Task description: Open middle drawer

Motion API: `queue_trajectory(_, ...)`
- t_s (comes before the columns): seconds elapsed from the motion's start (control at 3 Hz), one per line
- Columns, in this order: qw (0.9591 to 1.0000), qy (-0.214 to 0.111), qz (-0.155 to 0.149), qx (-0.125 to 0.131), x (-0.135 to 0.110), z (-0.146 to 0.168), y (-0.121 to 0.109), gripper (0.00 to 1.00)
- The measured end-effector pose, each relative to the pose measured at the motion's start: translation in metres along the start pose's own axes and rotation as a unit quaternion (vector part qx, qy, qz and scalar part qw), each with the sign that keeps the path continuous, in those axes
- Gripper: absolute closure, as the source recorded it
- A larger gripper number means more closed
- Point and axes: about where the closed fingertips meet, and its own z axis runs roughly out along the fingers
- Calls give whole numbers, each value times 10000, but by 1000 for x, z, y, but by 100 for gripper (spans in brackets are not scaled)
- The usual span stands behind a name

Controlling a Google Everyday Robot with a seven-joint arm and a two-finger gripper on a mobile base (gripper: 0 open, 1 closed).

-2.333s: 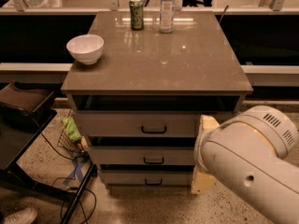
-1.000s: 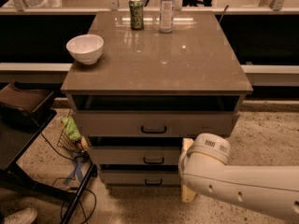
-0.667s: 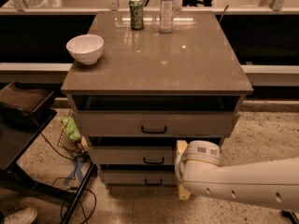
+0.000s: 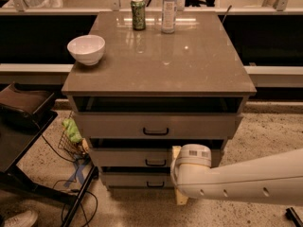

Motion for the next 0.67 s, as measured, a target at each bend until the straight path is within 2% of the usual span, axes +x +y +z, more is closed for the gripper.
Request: queue_trajectory(0.67,9973,-321,-208,-627,-37,77,18,0)
